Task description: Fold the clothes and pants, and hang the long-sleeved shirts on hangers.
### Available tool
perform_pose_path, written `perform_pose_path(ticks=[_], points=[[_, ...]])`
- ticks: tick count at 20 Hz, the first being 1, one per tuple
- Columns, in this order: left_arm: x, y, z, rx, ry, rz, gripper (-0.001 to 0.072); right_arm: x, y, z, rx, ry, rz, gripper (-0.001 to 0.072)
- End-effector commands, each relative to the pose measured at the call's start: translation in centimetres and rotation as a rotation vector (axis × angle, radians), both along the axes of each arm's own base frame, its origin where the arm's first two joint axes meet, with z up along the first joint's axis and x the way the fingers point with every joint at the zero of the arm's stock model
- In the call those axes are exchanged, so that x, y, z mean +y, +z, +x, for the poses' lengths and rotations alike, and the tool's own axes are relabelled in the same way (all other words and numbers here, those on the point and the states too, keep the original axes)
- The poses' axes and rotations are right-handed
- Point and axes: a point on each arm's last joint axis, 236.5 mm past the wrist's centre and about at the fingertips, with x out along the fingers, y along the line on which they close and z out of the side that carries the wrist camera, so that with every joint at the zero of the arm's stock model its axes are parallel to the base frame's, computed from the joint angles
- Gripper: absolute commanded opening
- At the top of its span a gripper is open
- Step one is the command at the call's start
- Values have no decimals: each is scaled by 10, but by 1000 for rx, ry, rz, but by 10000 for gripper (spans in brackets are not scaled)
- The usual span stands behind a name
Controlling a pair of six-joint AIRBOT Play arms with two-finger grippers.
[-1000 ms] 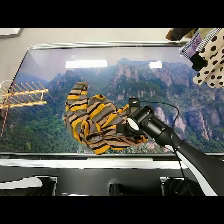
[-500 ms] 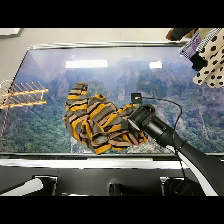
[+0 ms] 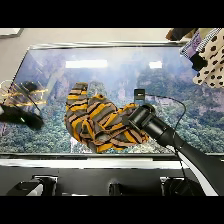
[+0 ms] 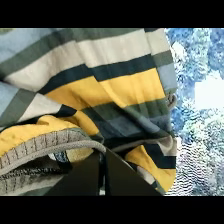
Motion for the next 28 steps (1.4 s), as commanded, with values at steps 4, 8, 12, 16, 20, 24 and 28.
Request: perform_pose_path(ticks=[4,8,12,16,20,24,28], points=[[-53,-37,-78,149,-302,52,25,6,5,18,85,-28,276,23],[-58,-22,-84,87,-336,41,24,-25,5,20,159,-91,323,23],[-59,8,-91,-55,-389,7,23,-33,4,29,149,-105,343,23],[-72,16,-100,-98,-501,-41,23,-22,-7,33,171,-110,379,23],[-71,-2,-107,-44,-599,-20,23,-15,-4,48,116,-127,424,23],[-76,-19,-108,33,-669,-25,23,-14,-4,48,119,-136,431,23],[-79,-27,-101,52,-674,-24,24,-13,-4,48,120,-139,433,23]])
